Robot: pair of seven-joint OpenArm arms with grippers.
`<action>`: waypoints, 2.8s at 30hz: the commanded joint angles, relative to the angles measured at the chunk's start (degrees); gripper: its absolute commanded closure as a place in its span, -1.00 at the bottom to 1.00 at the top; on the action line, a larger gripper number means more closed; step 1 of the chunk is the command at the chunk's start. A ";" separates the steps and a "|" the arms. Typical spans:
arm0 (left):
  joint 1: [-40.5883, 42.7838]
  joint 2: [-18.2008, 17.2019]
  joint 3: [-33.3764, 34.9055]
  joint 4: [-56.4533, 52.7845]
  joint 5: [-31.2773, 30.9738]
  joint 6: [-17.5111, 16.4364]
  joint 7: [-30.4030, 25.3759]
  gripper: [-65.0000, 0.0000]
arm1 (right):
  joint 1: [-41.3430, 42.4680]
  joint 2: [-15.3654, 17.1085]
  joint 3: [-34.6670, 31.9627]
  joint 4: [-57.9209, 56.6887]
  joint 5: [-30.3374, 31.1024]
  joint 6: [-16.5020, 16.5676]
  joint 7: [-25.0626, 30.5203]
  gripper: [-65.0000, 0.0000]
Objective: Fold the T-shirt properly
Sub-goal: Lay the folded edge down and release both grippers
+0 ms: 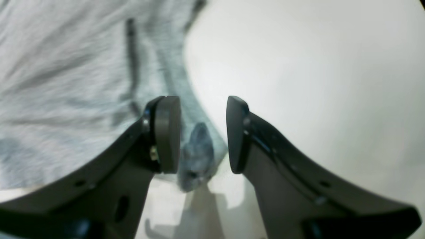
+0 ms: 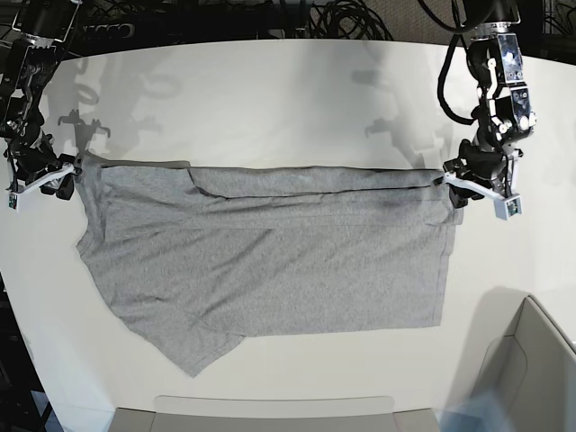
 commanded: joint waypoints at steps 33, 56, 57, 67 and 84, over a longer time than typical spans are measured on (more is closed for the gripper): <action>-3.62 -1.81 8.39 -18.30 -0.43 -0.30 -5.41 1.00 | 0.43 0.94 -8.25 -9.09 0.45 -0.44 2.93 1.00; 18.71 -3.74 -1.02 -0.99 -0.34 -0.30 -1.71 1.00 | -22.16 2.61 2.39 6.12 0.80 0.18 -0.85 1.00; 19.77 -3.83 -1.02 -0.02 -0.16 -0.30 -1.36 1.00 | -23.48 1.91 3.18 6.91 0.80 0.18 -0.85 1.00; 27.24 -3.92 -1.19 2.27 0.01 -0.30 -1.10 1.00 | -33.68 -1.43 5.29 14.04 0.80 0.18 -0.41 1.00; 29.52 -5.33 -1.19 11.23 0.01 0.14 -0.83 0.54 | -32.27 -2.93 5.38 18.08 0.72 0.09 -0.41 0.46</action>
